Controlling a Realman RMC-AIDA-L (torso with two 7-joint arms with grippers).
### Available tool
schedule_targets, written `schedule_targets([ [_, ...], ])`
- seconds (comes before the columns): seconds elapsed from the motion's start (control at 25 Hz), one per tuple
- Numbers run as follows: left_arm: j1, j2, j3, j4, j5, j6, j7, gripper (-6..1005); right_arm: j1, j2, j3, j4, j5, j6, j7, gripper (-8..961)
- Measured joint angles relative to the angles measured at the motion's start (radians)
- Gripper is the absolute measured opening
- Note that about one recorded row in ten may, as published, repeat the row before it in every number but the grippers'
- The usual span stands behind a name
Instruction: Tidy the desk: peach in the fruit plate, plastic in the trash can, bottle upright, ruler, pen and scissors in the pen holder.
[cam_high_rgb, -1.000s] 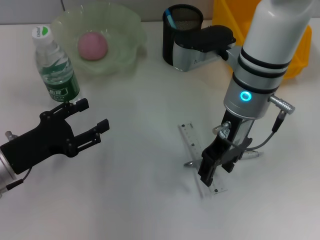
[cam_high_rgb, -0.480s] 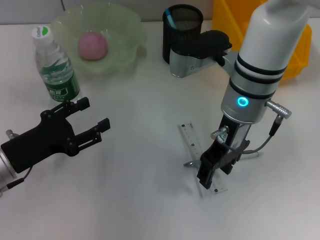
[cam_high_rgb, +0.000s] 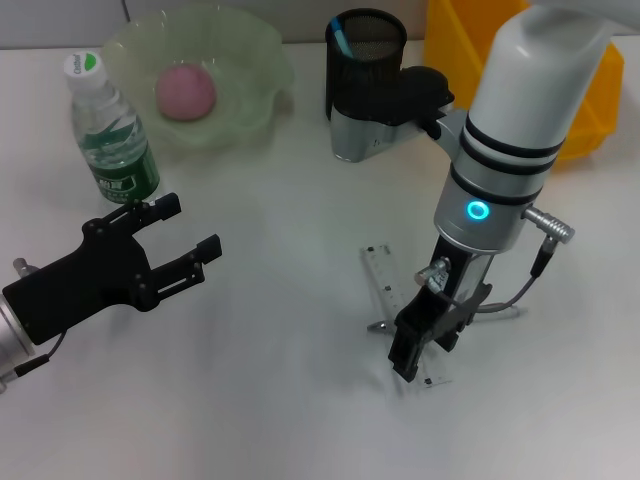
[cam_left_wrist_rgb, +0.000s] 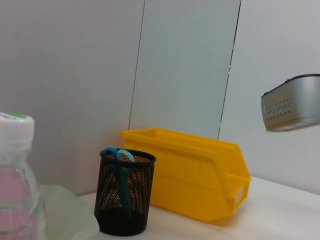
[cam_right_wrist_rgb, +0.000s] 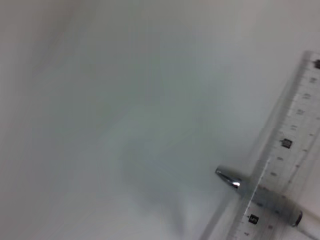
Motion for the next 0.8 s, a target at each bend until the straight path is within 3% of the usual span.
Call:
schedule_targets([
  [0.8, -0.002, 0.000, 0.000, 0.003, 0.000, 0.002, -0.004, 784, 0.000, 0.000, -0.029, 0.001, 0.003, 0.008, -0.002, 637],
])
